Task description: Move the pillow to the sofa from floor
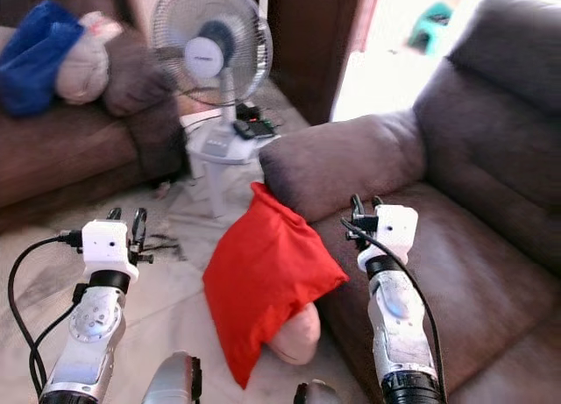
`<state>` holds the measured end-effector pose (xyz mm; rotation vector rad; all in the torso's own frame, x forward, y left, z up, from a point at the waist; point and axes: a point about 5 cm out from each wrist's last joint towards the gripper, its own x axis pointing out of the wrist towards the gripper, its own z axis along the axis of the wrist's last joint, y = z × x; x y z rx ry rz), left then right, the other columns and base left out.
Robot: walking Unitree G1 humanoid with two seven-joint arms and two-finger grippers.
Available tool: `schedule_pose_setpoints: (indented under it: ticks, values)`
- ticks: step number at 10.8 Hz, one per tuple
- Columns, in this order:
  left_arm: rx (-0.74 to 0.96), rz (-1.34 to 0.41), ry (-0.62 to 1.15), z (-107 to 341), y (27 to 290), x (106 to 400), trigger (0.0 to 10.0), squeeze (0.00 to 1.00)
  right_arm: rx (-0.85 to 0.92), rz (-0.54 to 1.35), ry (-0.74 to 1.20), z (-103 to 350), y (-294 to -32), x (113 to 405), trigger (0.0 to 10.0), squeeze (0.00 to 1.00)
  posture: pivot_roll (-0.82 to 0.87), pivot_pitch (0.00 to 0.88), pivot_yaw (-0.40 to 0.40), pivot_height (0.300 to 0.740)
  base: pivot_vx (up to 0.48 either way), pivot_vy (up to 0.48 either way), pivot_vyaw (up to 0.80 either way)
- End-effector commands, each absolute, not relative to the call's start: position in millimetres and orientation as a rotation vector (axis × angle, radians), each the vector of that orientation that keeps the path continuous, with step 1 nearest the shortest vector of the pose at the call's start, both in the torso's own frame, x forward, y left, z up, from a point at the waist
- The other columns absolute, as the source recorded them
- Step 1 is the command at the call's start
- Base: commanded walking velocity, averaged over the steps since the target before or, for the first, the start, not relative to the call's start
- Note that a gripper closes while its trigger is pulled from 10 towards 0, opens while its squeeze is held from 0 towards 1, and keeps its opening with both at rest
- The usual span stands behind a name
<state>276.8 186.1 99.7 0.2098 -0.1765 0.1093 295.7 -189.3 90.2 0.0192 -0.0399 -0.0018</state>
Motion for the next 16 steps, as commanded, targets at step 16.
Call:
schedule_pose_setpoints:
  ticks: [16]
  values:
    - [0.174, 0.063, -0.146, 101, 178, 283, 10.0, 0.00, 0.037, 0.049, -0.016, 91, -179, 300, 10.0, 0.00, 0.02, 0.045, -0.083, 0.600, 0.000, 0.000, 0.00]
